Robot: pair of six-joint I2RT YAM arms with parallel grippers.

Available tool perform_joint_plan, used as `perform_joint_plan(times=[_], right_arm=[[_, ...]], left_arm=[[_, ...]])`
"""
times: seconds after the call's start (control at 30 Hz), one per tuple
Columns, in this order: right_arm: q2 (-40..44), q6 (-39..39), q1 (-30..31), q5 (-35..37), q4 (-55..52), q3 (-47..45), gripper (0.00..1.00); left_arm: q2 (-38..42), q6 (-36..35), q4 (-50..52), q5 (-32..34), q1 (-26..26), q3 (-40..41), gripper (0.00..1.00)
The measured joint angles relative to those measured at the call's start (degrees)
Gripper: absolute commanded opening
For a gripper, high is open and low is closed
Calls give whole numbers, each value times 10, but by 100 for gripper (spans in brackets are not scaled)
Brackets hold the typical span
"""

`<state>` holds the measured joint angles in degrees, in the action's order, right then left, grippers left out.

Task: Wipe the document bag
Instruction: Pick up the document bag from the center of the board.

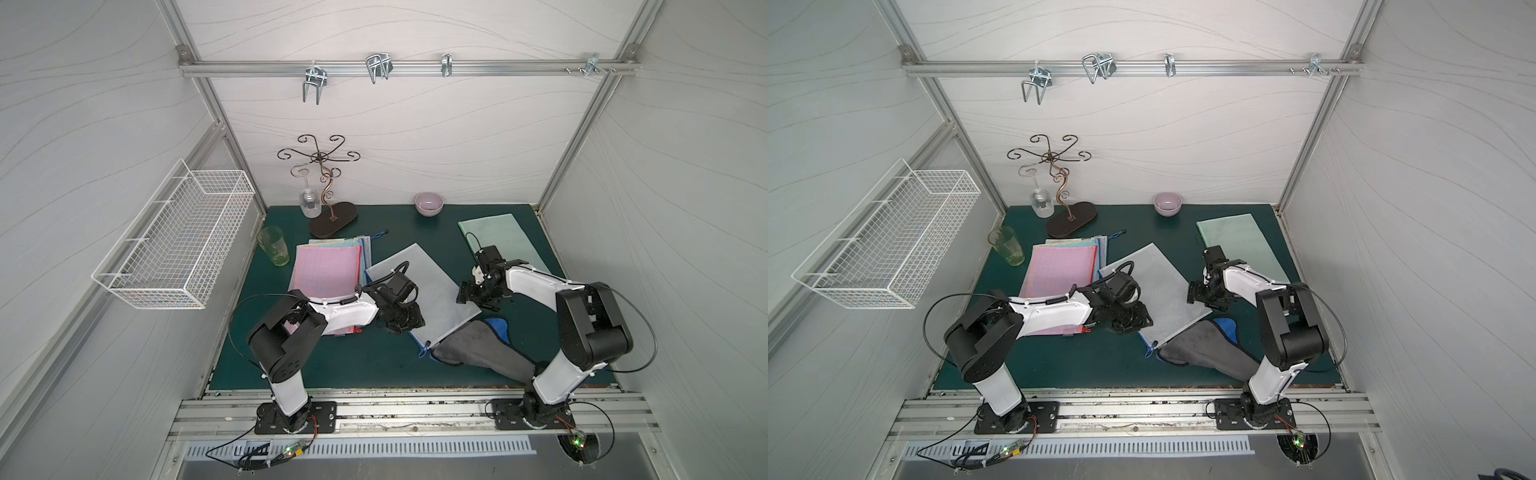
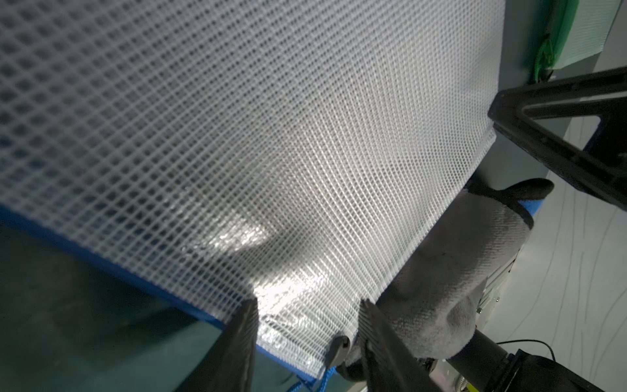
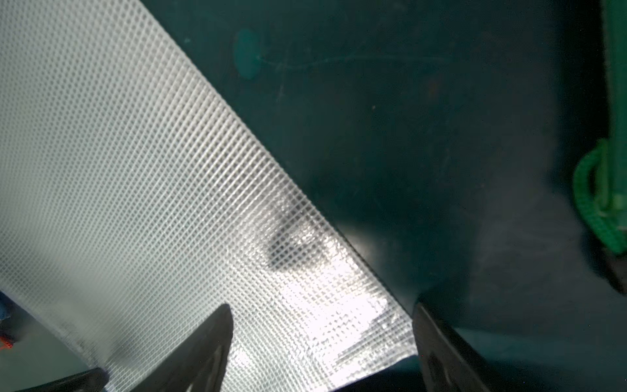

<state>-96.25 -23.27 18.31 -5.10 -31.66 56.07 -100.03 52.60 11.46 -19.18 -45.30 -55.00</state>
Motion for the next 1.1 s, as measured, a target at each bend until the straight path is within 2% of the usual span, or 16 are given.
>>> perform_joint_plan(times=[0.17,0.3,0.5,0.67,0.87,1.03,1.1], right_arm=[[11,-2,6,58,14,-16,85],[9,3,7,69,1,-13,84],[-7,15,2,30,-12,4,74],[-7,12,-5,-68,36,-5,65],[-26,1,-6,-178,86,-13,49],[-30,-3,-3,-195,87,-23,9],[-29,-8,0,-192,81,-23,6]], left_arm=[[-13,1,-7,1,0,0,50],[-19,2,-19,0,1,-1,50],[-20,2,-24,-3,2,-1,50],[-20,4,-28,-3,4,1,49],[-20,6,-31,-4,6,2,49],[-20,8,-36,-5,7,5,49],[-19,8,-43,-6,7,8,49]])
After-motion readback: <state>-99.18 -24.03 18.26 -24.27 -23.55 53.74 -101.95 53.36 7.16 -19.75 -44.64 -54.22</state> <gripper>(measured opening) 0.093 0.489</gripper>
